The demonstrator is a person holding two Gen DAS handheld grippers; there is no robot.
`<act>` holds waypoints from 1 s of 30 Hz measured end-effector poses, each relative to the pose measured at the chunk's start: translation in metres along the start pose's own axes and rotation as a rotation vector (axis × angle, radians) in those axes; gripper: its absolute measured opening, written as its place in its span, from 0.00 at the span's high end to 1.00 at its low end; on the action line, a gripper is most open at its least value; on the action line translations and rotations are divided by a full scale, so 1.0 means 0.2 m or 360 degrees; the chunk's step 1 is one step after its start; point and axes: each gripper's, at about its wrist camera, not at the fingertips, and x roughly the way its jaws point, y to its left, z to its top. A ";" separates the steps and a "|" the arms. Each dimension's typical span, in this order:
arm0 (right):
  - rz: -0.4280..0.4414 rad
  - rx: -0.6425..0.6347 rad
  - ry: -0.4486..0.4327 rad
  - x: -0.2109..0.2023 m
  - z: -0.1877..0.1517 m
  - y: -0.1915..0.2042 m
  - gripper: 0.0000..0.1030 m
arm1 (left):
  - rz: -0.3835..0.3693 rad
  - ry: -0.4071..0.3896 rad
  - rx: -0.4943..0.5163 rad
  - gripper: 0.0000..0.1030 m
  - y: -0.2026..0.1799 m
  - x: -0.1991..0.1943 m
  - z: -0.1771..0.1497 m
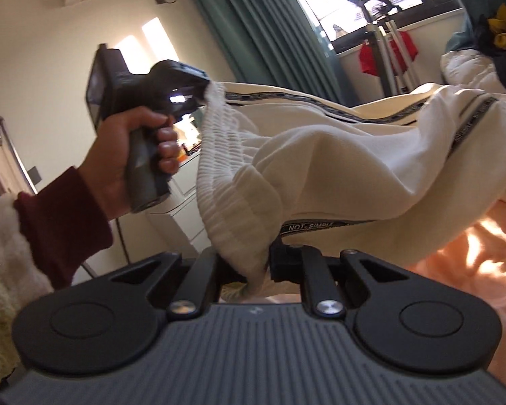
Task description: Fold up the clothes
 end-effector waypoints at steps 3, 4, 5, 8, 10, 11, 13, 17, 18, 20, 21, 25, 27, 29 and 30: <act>0.0062 -0.0048 0.0064 0.26 -0.07 0.03 0.87 | 0.0101 0.0122 0.0017 0.92 0.20 0.27 -0.07; 0.0064 -0.0029 0.0100 0.33 -0.09 0.01 0.87 | 0.0129 0.0177 0.0009 0.92 0.27 0.36 -0.13; 0.0066 -0.0010 0.0135 0.41 -0.12 -0.01 0.87 | 0.0155 0.0229 -0.0009 0.92 0.34 0.44 -0.19; 0.0060 0.0036 0.0233 0.57 -0.20 -0.08 0.87 | 0.0182 0.0341 -0.0102 0.92 0.53 0.62 -0.35; 0.0059 0.0041 0.0285 0.62 -0.24 -0.11 0.87 | 0.0164 0.0374 -0.0157 0.92 0.63 0.69 -0.43; 0.0065 0.0005 0.0282 0.61 -0.24 -0.10 0.87 | 0.0142 0.0376 -0.0179 0.92 0.66 0.70 -0.45; 0.0074 -0.0043 0.0282 0.60 -0.23 -0.09 0.87 | 0.0090 0.0378 -0.0218 0.92 0.71 0.70 -0.48; 0.0066 -0.0024 0.0301 0.59 -0.19 -0.08 0.85 | 0.0046 0.0382 -0.0201 0.81 0.75 0.61 -0.48; 0.0049 -0.0027 0.0304 0.60 -0.19 -0.08 0.84 | 0.0042 0.0384 -0.0194 0.76 0.75 0.58 -0.48; 0.0020 -0.0021 0.0316 0.59 -0.18 -0.06 0.77 | 0.0029 0.0412 -0.0167 0.64 0.74 0.49 -0.46; 0.0001 -0.0026 0.0337 0.57 -0.18 -0.04 0.72 | 0.0034 0.0422 -0.0140 0.60 0.74 0.45 -0.44; -0.0066 -0.0084 0.0394 0.50 -0.18 0.02 0.64 | 0.0077 0.0435 -0.0093 0.50 0.76 0.25 -0.37; -0.0069 -0.0081 0.0354 0.40 -0.17 0.04 0.39 | 0.0074 0.0419 -0.0072 0.49 0.74 0.11 -0.35; -0.0085 -0.0100 0.0305 0.28 -0.16 0.07 0.27 | 0.0071 0.0394 -0.0040 0.45 0.69 -0.05 -0.33; -0.0101 -0.0129 0.0280 0.22 -0.14 0.08 0.27 | 0.0073 0.0381 -0.0027 0.42 0.66 -0.12 -0.33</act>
